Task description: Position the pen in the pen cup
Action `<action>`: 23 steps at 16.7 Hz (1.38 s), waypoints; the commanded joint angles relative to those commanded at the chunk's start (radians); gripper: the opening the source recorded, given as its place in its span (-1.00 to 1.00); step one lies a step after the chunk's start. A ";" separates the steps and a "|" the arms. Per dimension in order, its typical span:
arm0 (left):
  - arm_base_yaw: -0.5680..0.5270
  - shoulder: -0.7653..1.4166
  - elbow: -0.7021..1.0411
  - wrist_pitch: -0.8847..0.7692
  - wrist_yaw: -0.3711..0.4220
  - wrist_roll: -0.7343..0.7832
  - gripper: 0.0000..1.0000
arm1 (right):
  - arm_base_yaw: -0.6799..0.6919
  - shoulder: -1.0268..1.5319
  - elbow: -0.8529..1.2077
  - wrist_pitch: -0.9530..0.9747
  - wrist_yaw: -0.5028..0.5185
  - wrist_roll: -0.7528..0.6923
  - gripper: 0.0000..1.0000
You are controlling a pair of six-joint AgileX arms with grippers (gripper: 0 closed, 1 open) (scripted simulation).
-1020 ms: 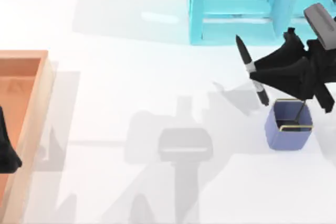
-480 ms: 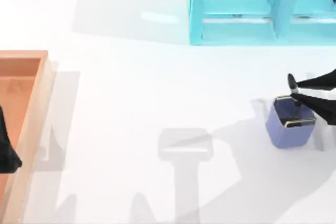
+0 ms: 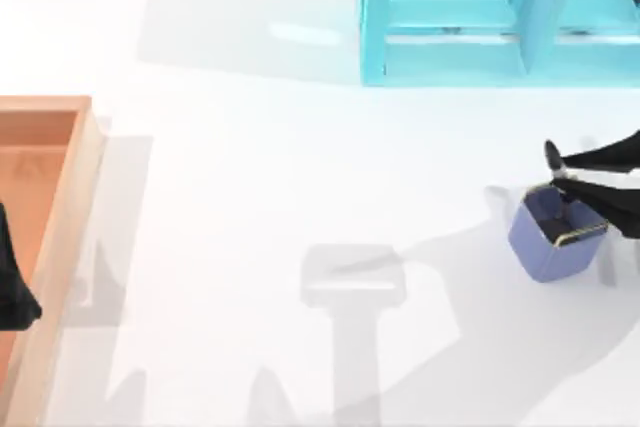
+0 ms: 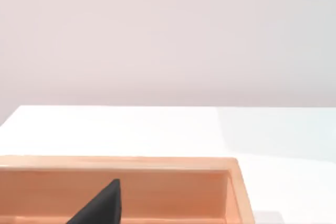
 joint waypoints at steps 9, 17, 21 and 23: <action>0.000 0.000 0.000 0.000 0.000 0.000 1.00 | -0.006 -0.108 0.044 -0.438 -0.305 -0.057 -1.00; 0.000 0.000 0.000 0.000 0.000 0.000 1.00 | -0.004 -0.127 0.048 -0.482 -0.341 -0.060 -0.70; 0.000 0.000 0.000 0.000 0.000 0.000 1.00 | -0.004 -0.127 0.048 -0.482 -0.341 -0.060 -0.10; 0.000 0.000 0.000 0.000 0.000 0.000 1.00 | -0.004 -0.127 0.048 -0.482 -0.341 -0.060 0.21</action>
